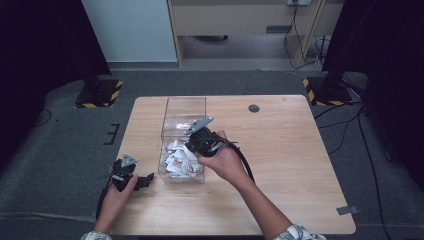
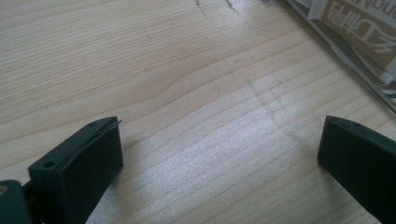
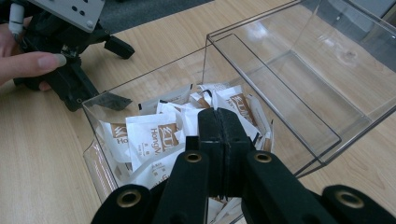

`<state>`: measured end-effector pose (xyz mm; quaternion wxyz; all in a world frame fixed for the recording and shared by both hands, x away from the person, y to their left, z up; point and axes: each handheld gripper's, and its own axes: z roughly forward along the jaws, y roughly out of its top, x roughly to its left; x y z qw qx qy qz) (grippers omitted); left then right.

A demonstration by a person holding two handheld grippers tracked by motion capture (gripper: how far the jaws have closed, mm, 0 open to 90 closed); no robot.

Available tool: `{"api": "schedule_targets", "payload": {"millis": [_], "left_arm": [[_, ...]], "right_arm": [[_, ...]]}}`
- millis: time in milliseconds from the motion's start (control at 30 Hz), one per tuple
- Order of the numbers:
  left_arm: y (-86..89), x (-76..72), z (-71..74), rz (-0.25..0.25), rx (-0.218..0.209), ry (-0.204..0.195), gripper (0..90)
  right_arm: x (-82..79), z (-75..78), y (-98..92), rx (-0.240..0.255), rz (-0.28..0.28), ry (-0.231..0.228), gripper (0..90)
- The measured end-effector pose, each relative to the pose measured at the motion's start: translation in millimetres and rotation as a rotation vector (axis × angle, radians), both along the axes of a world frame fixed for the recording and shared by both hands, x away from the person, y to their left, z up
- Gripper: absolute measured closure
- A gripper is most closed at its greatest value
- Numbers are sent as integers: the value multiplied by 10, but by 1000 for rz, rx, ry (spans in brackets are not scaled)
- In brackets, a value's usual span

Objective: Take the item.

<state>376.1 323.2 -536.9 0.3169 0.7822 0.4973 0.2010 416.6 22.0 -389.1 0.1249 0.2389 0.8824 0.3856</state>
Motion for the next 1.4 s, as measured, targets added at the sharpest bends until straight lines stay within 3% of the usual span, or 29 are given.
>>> {"api": "schedule_targets", "payload": {"millis": [733, 1400], "left_arm": [[0, 0, 0, 0, 0, 0, 0], [1, 0, 0, 0, 0, 0, 0]], "right_arm": [[-14, 158, -65, 35, -9, -27, 896], [-8, 325, -236, 53, -34, -50, 896]]}}
